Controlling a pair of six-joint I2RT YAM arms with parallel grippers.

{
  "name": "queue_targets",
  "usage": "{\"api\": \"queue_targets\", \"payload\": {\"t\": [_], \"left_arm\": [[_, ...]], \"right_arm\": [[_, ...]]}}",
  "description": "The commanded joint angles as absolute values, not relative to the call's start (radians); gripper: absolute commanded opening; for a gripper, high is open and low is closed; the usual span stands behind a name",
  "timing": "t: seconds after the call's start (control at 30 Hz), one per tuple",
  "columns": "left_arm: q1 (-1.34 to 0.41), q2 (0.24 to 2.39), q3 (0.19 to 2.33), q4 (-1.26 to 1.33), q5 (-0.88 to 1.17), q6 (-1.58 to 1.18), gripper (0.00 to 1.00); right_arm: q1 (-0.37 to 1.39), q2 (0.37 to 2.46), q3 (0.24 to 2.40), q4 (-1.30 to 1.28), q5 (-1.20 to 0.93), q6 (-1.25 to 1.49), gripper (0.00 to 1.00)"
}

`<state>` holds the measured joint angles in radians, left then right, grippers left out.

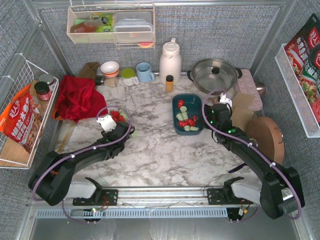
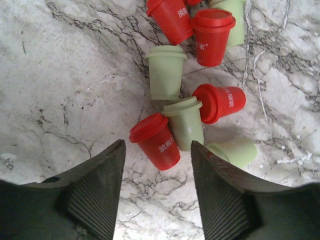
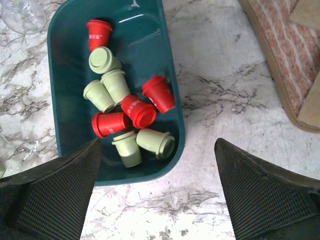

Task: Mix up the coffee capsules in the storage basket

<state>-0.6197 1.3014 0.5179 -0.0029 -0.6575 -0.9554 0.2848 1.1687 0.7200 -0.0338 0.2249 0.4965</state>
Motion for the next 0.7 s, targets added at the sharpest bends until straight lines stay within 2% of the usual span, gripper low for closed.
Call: {"api": "queue_targets", "payload": {"t": [0.0,0.33,0.67], "left_arm": [[-0.618,1.354,0.554,-0.045,-0.703,-1.072,0.59],[-0.619,1.509,0.664,-0.146,-0.695,-1.189,0.56],[-0.618,1.528,0.627,-0.129,-0.661,-1.205,0.48]], "right_arm": [[0.27,1.129,0.686,0.036,0.273,0.552,0.99],[0.27,1.104,0.68,0.052,0.232,0.543,0.98],[0.27,1.118,0.683,0.055,0.212,0.548,0.98]]}}
